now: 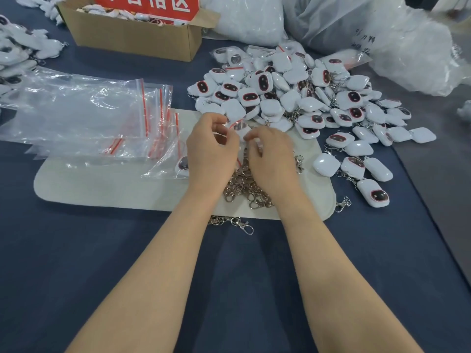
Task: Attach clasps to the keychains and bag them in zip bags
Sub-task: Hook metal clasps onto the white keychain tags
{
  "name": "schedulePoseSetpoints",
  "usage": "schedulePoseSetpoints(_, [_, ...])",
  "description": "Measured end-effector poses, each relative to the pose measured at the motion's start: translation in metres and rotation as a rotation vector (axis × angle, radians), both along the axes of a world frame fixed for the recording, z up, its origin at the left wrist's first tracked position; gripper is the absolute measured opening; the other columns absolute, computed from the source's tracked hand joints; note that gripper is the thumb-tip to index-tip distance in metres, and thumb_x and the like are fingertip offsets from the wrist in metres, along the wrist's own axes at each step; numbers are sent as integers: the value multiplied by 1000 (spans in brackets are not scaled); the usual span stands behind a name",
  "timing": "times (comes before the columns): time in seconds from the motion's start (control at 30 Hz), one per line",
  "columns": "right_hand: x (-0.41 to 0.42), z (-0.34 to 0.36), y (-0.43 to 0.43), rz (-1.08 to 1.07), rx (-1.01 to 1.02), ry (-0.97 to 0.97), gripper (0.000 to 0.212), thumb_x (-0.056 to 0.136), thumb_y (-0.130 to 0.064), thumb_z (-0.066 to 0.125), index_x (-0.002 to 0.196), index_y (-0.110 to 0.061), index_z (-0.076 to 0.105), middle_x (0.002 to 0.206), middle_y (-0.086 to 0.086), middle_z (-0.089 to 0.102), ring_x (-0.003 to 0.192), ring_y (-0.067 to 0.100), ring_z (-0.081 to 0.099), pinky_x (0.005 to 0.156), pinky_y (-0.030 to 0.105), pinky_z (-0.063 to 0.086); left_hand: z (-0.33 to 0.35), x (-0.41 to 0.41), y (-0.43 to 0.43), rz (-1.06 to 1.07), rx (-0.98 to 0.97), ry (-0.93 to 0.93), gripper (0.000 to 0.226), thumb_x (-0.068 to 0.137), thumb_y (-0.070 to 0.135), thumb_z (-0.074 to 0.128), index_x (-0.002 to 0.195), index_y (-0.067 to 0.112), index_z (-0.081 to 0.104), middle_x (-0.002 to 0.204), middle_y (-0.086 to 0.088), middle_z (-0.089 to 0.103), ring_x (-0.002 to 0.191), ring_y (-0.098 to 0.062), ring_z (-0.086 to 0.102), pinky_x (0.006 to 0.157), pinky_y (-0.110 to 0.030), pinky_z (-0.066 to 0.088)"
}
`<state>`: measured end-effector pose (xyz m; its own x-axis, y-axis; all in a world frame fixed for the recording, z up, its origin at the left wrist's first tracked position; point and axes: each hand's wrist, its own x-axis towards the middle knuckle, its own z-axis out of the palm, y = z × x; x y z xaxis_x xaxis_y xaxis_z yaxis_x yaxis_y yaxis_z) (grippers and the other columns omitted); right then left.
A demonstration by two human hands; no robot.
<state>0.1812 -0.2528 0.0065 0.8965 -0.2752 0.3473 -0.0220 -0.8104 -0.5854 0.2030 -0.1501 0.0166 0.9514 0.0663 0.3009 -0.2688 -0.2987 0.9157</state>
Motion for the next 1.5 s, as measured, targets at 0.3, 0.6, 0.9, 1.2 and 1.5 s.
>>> schedulePoseSetpoints(0.3, [1, -11, -2, 76, -295, 309, 32, 99, -28, 42, 124, -15, 57, 159, 7, 22, 148, 31, 7, 117, 53, 1, -5, 4, -1, 12, 56, -18, 18, 87, 11, 58, 105, 12, 58, 91, 4, 60, 73, -2, 55, 60, -5, 40])
schedulePoseSetpoints(0.6, [-2, 0, -11, -236, -44, 125, 18, 99, -33, 43, 103, -21, 56, 104, 2, 63, 122, 27, 46, 111, 49, 23, -4, 2, -1, 5, 36, -8, 14, 88, 12, 58, 101, 16, 57, 84, 13, 57, 69, 1, 55, 60, -4, 41])
schedulePoseSetpoints(0.9, [1, -7, -14, -190, -101, 231, 35, 99, -31, 44, 135, -27, 47, 139, 1, 52, 140, 24, 30, 115, 53, 5, -6, 3, -2, -20, 70, 6, 17, 89, 14, 57, 106, 13, 59, 91, 6, 60, 76, -3, 57, 65, -10, 44])
schedulePoseSetpoints(1.2, [0, -6, -12, -198, -56, 113, 28, 91, -17, 58, 118, -17, 50, 119, 5, 55, 116, 26, 49, 100, 37, 26, -10, 2, -4, -66, 153, -5, 18, 88, 16, 59, 106, 13, 59, 95, 0, 63, 82, -12, 61, 78, -34, 54])
schedulePoseSetpoints(1.5, [1, 15, -10, 35, 1006, -166, 21, 92, 0, 50, 107, -10, 62, 96, 5, 66, 85, 14, 66, 83, 32, 56, -8, 3, -3, -70, 160, 11, 18, 89, 19, 59, 107, 13, 59, 97, 1, 63, 84, -12, 60, 79, -31, 52])
